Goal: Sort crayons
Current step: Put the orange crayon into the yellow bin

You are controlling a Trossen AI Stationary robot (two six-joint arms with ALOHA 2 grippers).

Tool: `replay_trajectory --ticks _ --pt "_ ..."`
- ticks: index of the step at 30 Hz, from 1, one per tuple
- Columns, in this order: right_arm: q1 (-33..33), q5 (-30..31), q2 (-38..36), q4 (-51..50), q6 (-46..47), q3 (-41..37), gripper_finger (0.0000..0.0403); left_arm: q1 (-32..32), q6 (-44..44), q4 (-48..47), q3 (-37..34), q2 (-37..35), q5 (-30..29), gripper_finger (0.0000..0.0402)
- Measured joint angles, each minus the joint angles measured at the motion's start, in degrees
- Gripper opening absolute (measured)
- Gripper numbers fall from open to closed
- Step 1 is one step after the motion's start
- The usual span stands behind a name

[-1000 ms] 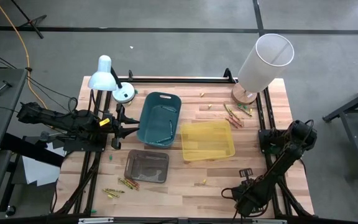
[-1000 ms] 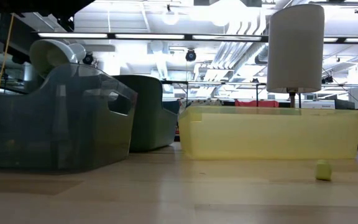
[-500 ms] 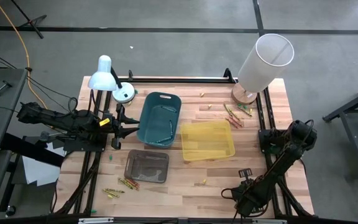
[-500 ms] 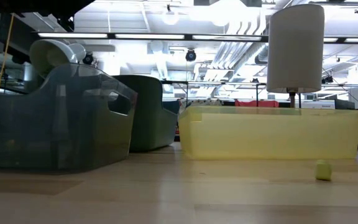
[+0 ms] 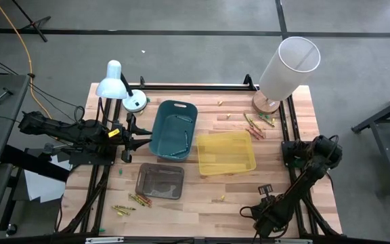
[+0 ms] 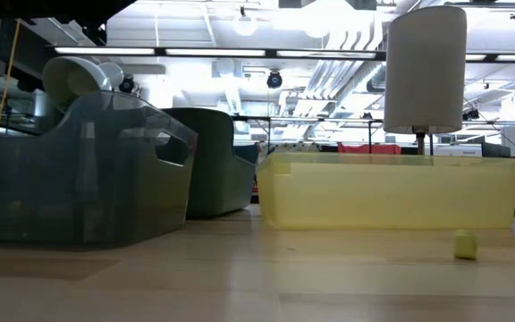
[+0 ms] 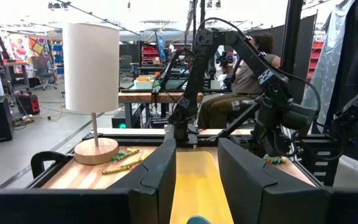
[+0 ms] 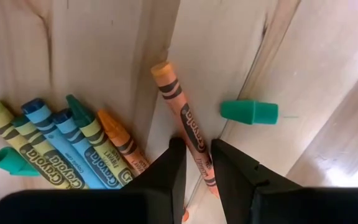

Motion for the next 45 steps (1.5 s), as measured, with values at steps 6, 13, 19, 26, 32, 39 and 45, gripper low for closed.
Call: replay_trajectory --ticks 6,13,19,26,32,39,45 --pt "-0.3 -0.08 0.09 0.03 -0.06 -0.07 0.0061 -0.01 0.0 0.0 0.0 0.02 0.0 0.0106" --pt "-1.81 -1.56 0.17 -0.17 -0.61 -0.15 0.0008 -0.02 0.02 0.0 0.0 0.0 0.0 0.0106" --pt "-2.78 -1.91 0.24 -0.22 -3.1 -0.18 0.0005 -0.01 0.04 0.0 0.0 0.0 0.0 0.0106" --pt "-2.89 -2.44 -0.22 -0.39 -3.1 -0.19 0.0002 -0.02 0.07 0.02 0.0 0.01 0.0 0.0106" --pt "-2.93 -1.72 -3.1 -1.28 -2.39 -0.39 0.0001 0.0 0.07 0.02 0.0 0.02 0.0 0.0106" --pt "-4.43 0.24 -5.97 -2.22 0.44 0.8 0.0 -0.02 0.07 0.02 0.0 0.02 0.0 0.0106" --pt "-9.34 1.54 -6.05 13.59 -1.63 1.79 0.0 -0.02 0.05 0.04 0.0 0.02 0.0 0.0106"
